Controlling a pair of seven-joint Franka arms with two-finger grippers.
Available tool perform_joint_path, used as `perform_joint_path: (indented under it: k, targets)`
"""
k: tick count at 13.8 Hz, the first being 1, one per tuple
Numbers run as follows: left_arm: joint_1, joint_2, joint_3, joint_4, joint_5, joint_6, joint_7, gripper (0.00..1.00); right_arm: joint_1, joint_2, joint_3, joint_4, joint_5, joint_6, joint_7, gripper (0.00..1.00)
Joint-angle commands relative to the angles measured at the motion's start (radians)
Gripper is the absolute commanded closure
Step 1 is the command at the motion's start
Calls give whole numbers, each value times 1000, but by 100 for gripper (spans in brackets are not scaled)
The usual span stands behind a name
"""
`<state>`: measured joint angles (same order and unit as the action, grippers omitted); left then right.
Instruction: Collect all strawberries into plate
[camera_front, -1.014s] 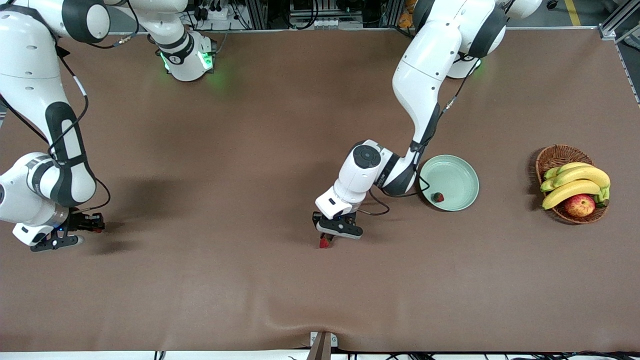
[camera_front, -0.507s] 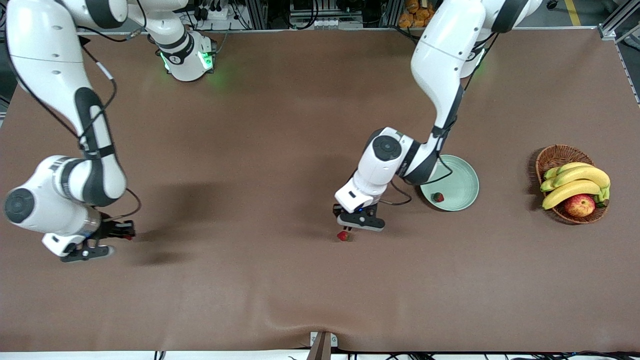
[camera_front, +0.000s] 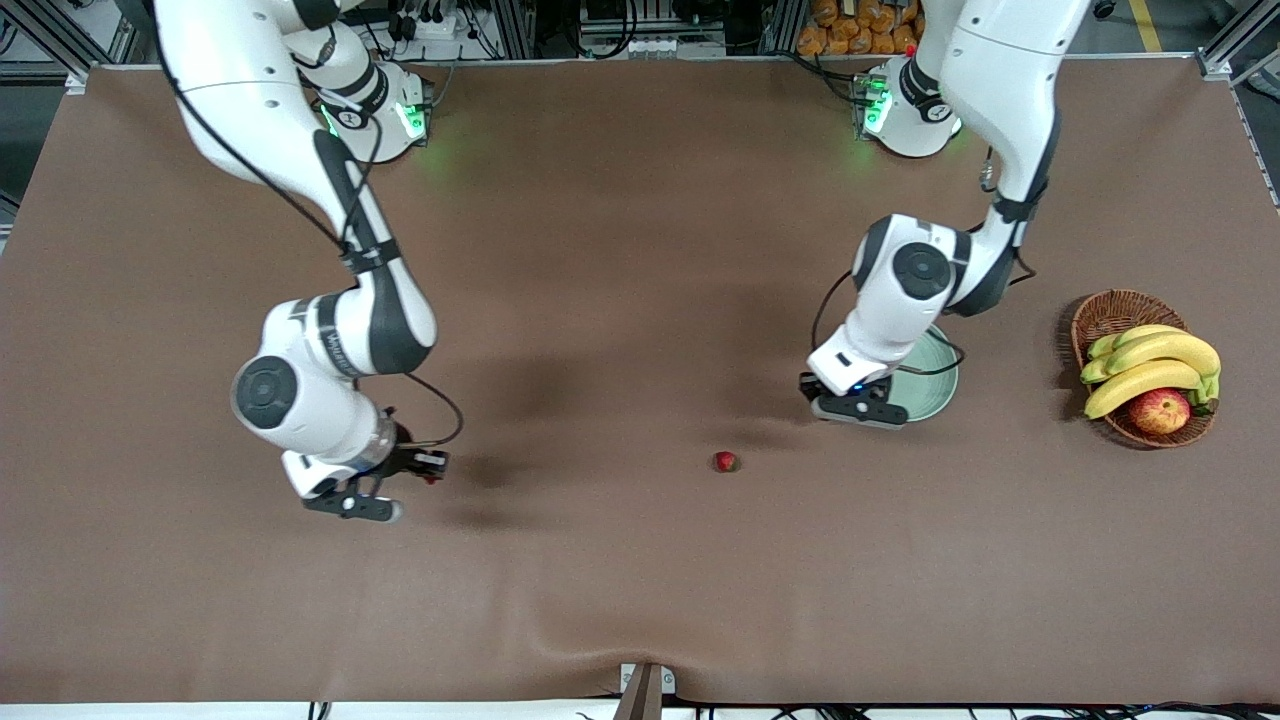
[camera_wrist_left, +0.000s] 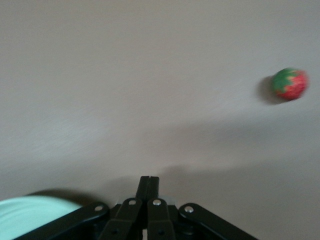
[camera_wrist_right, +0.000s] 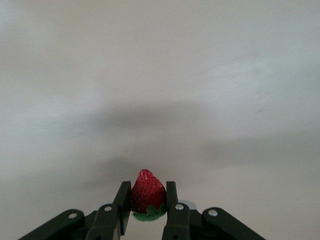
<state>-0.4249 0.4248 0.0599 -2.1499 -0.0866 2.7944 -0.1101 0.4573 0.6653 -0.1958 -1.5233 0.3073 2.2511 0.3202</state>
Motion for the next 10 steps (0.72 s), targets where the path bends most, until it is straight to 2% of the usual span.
perform_joint_path:
  k: [1,2,3,4,5,6,8,10]
  targets:
    - [41,-74,-12,-68,-4,-3,56,100,69,68,-13,100,55,2,121,87]
    - [41,-66,-12,-64,-4,-3,61,100,92,85,-13,121,58,22,166,87]
    - [34,-55,-12,-53,-4,-3,47,84,116,105,-13,144,58,54,209,87]
    - [23,-29,-15,-15,-8,-3,38,43,144,131,-11,167,58,92,259,87]
    - [9,7,-29,37,-19,-3,17,24,168,154,-11,187,58,119,301,87]
    - [0,46,-46,100,-19,-3,-43,15,190,180,-11,208,58,134,341,87]
    - [-23,139,-87,235,-19,-3,-158,11,230,214,-11,219,56,150,393,87]
    - [-66,207,-88,338,-18,-1,-233,4,262,218,-13,215,47,147,422,87]
